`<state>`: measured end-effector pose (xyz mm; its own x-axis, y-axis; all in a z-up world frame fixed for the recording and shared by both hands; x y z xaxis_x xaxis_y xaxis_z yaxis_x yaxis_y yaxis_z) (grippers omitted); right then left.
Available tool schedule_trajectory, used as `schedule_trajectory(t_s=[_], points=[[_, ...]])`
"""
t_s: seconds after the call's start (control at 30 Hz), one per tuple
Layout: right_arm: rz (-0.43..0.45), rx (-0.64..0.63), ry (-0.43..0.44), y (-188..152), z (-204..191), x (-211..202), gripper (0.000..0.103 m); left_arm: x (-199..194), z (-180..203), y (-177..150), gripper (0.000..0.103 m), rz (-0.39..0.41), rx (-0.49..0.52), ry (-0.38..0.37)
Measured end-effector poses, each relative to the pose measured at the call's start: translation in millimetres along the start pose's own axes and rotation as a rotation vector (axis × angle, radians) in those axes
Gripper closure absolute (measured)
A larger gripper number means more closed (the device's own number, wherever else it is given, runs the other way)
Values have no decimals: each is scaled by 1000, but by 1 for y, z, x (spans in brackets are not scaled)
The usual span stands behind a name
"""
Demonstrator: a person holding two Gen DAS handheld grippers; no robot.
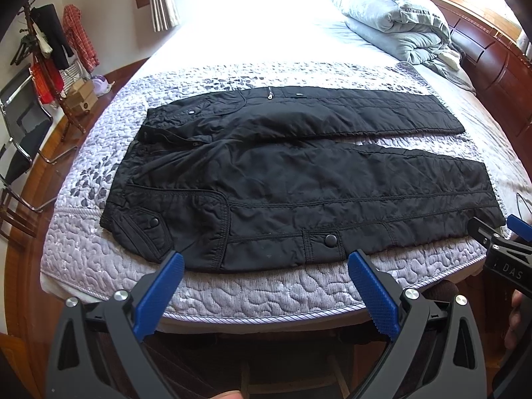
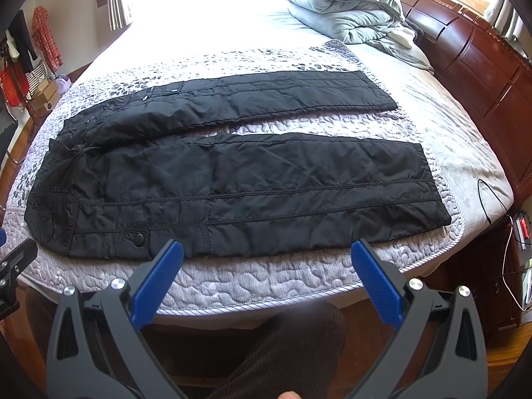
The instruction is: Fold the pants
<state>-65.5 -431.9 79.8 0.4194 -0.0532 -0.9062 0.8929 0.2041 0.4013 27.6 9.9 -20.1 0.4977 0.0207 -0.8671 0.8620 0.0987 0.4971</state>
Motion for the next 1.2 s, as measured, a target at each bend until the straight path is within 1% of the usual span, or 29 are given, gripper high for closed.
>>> schedule_trajectory(t_s=[0.53,0.73,0.77,0.8,0.87,0.9,0.93,0.97,1.0,1.03,1.07,1.1,1.17,1.2], points=[[-16,-5,5,1,0,9,2,0,1,2,3,4,-4,4],[-26,-8,7,3,-1,16,2,8,2,5,3,-8,-5,6],[-26,-8,10,3,0,17,2,10,2,6,3,-11,-6,-6],[-25,-7,14,4,0,18,2,11,2,7,3,-17,-9,-33],[-3,-5,53,9,2,18,2,16,-3,13,3,-22,-36,-135],[21,-13,73,14,4,16,2,18,-7,17,3,-18,-48,-151],[42,-26,71,19,7,14,2,23,-16,27,3,-8,-58,-147],[64,-43,51,25,11,11,2,29,-28,36,3,-4,-74,-129],[98,-70,-31,36,19,9,2,35,-45,49,3,3,-105,-110],[126,-91,-92,43,25,8,2,41,-60,59,3,9,-134,-103],[152,-114,-169,50,32,8,2,50,-86,76,3,15,-189,-73],[180,-139,-273,61,42,8,2,58,-104,88,3,14,-223,-49],[208,-164,-350,77,55,13,2,85,-162,129,3,2,-333,2],[205,-172,-346,89,66,20,2,101,-190,148,3,-10,-386,30]])
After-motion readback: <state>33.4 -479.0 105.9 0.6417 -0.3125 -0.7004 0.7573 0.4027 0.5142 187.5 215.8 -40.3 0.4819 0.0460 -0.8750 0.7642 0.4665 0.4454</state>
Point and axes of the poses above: each gripper's, at about its wrist camera, not at the fingertips, and x roughly the way its jaws point, z to its right, y to its top, the point moved 3 cm from there along x, roughly the way its jaws point, and after that the axes turned 6 degrees about -x, right-handed, at the moved point
